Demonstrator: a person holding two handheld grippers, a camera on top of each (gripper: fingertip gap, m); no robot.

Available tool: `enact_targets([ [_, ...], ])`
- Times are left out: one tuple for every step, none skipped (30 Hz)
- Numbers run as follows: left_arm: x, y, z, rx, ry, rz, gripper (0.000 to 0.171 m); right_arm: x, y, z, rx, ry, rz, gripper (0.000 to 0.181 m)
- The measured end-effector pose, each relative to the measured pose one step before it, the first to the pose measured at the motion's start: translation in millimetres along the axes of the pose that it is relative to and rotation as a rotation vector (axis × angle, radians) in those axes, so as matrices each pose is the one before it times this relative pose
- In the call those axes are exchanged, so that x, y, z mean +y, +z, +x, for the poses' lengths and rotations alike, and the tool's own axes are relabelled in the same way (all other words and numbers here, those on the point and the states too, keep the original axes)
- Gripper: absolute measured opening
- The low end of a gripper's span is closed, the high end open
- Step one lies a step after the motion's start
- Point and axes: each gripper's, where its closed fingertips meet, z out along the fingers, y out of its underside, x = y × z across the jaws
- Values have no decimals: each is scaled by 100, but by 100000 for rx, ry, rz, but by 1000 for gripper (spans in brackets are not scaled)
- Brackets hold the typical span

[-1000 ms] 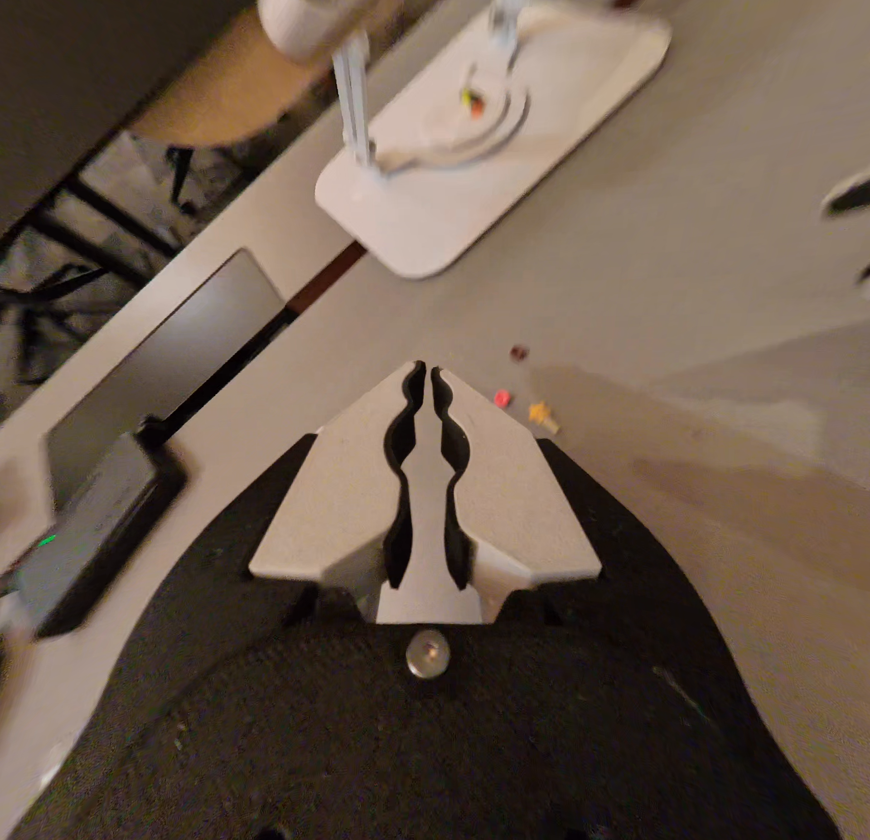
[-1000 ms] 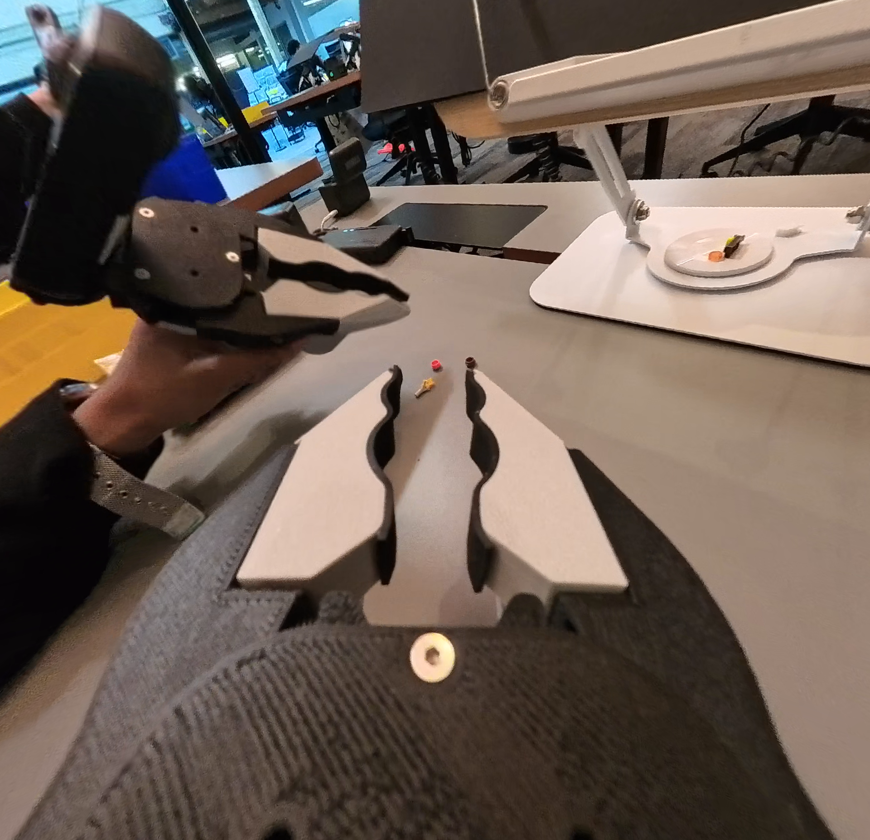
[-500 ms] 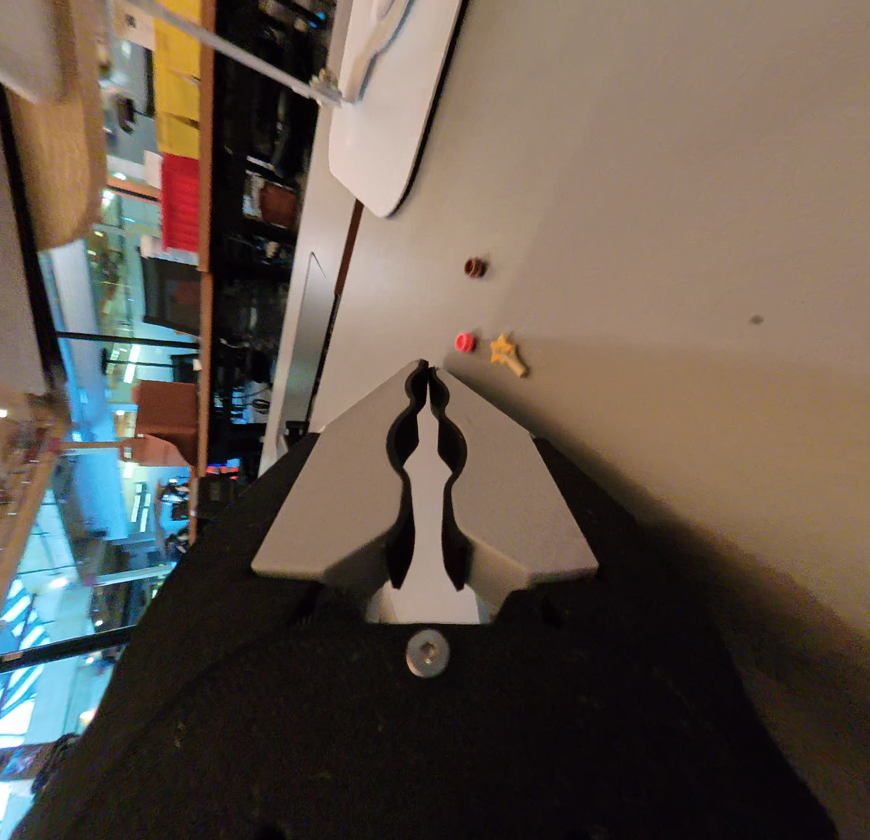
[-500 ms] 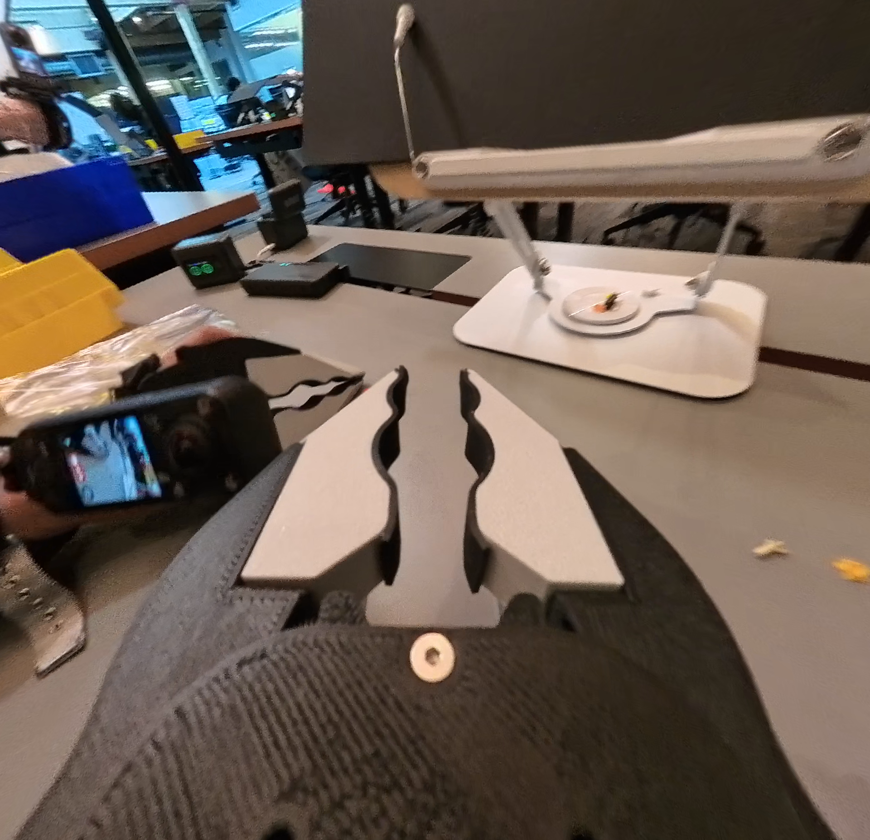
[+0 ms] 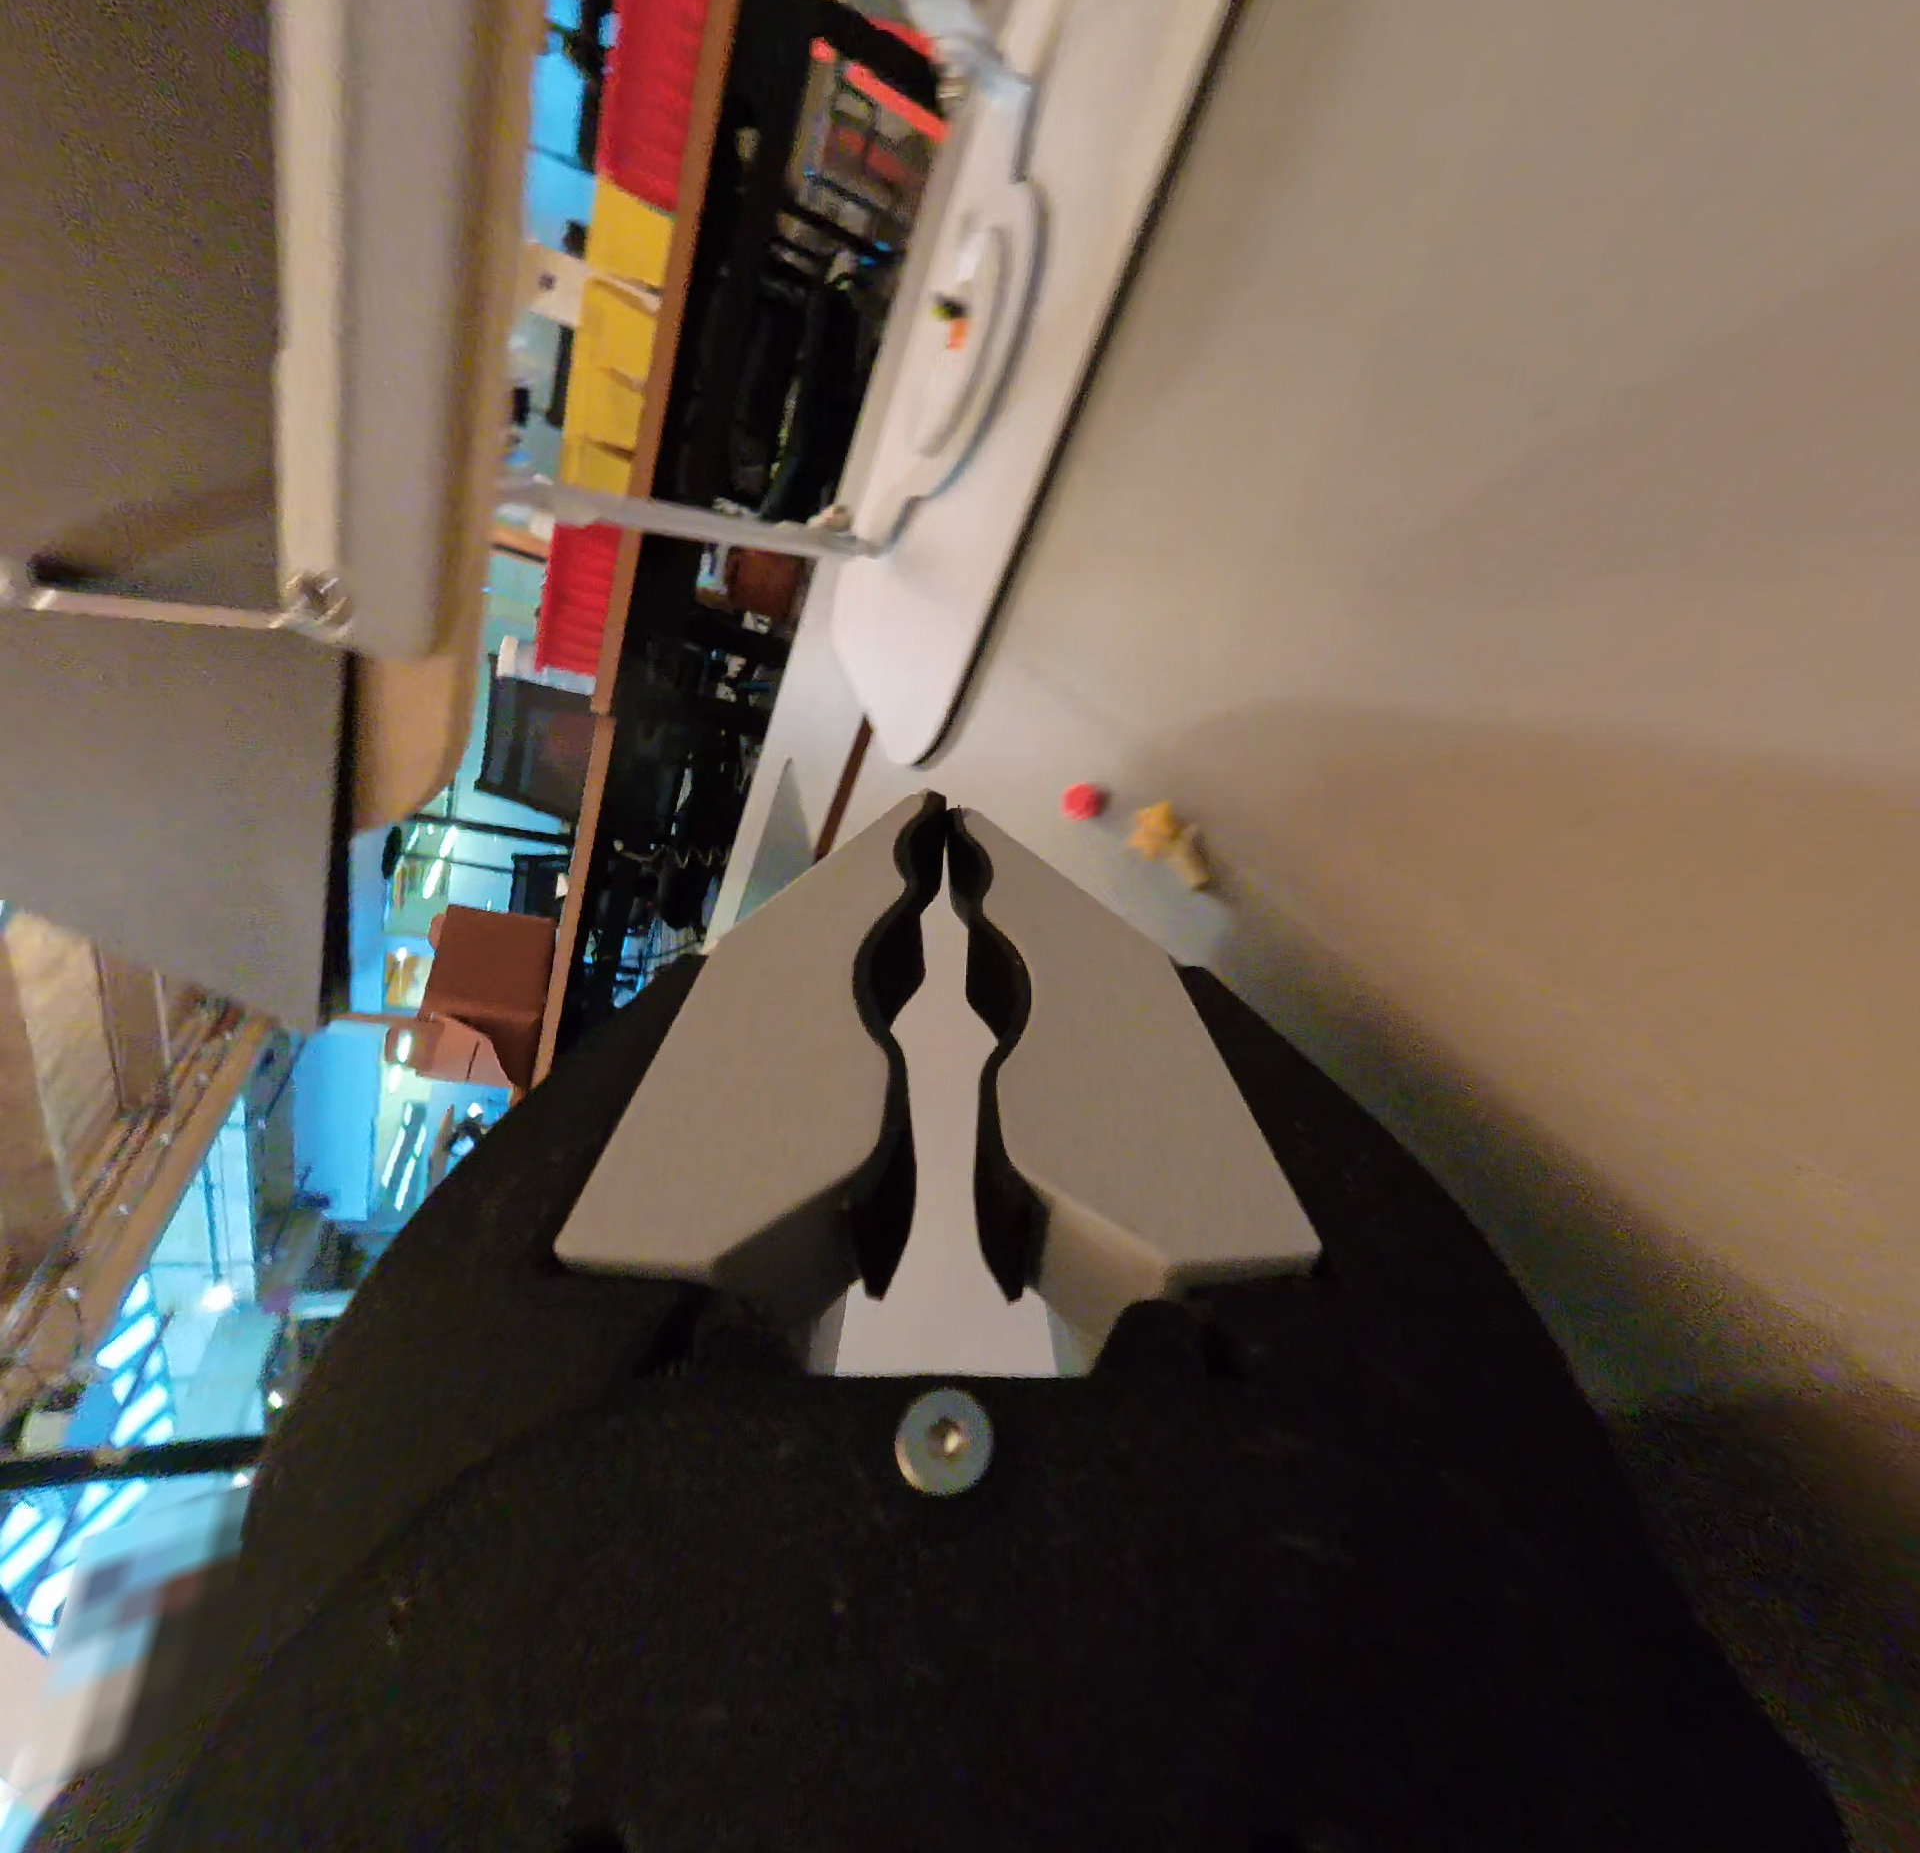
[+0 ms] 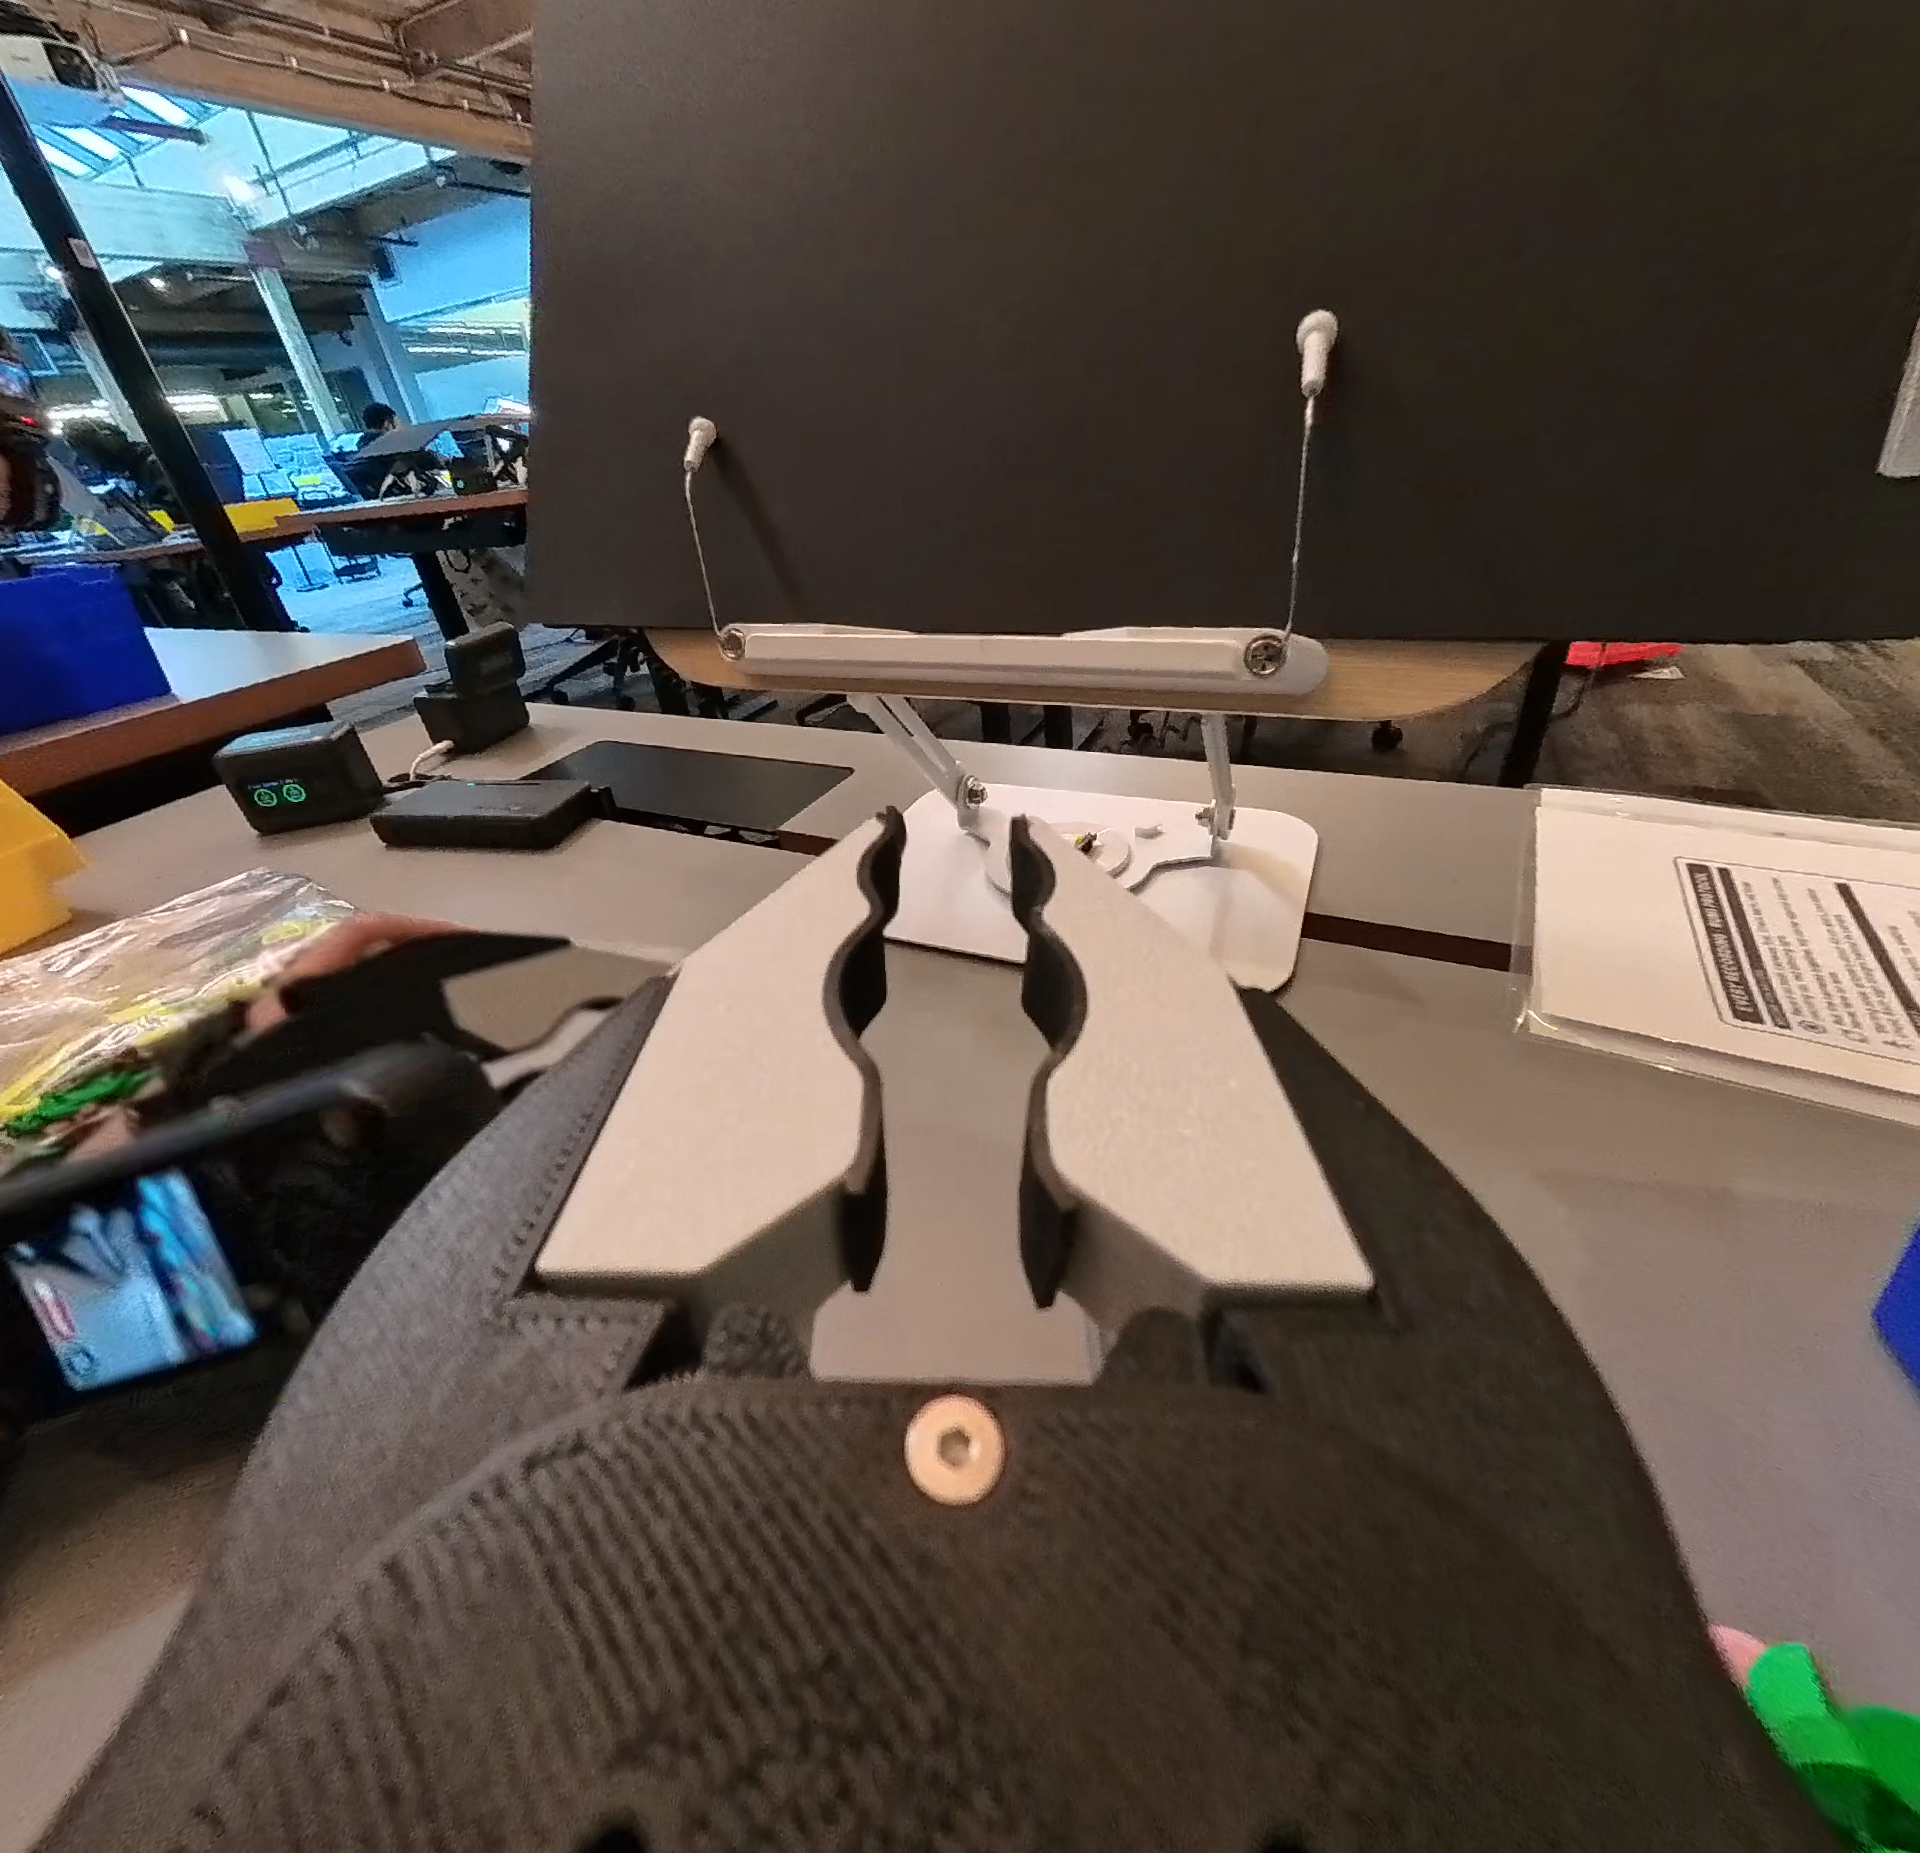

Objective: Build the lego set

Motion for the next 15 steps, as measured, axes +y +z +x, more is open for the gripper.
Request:
enact_targets([
  [519, -106, -942, -1784, -4297, -430, 0, 96, 43, 29, 96, -266, -306, 19],
  [733, 41, -821, -803, -4896, -1307, 0, 106, 59, -20, -59, -244, -363, 19],
  [940, 237, -584, 460, -4162, -2426, 0, 113, 73, -71, -295, -44, -268, 20],
  [1160, 459, -312, 1408, -2421, -3906, 0, 120, 83, -112, -454, 167, -241, 19],
  [1241, 602, -223, 791, -534, -4697, 0, 136, 86, -120, -508, 310, -287, 20],
  [970, 604, -148, 342, 1178, -3632, 0, 137, 90, -113, -511, 344, -306, 20],
  [553, 497, -13, 380, 1822, -1772, 0, 136, 91, -96, -435, 265, -298, 19],
  [208, 324, 188, 1272, 1529, -416, 0, 123, 71, -69, -333, 112, -281, 19],
  [-76, 124, 314, 2201, 862, 320, 0, 97, 57, -43, -237, 60, -250, 20],
  [-319, 32, 159, 967, -47, 1067, 0, 90, 50, 7, -200, 215, -176, 20],
  [-427, -9, 148, 598, -29, 1319, 0, 59, 26, 40, -144, 472, -66, 20],
  [-370, 17, 414, 1857, 1063, 1080, 0, 50, 24, 80, -67, 659, 38, 20],
  [-223, 111, 402, 1245, 1980, 55, 0, 30, 7, 94, -69, 786, 81, 20],
  [-186, 151, 83, -1077, 2201, -185, 0, 24, -4, 89, -170, 924, 95, 20],
  [-321, 92, 153, -405, 2322, 1072, 0, 12, -8, 75, -248, 1051, 160, 20],
])
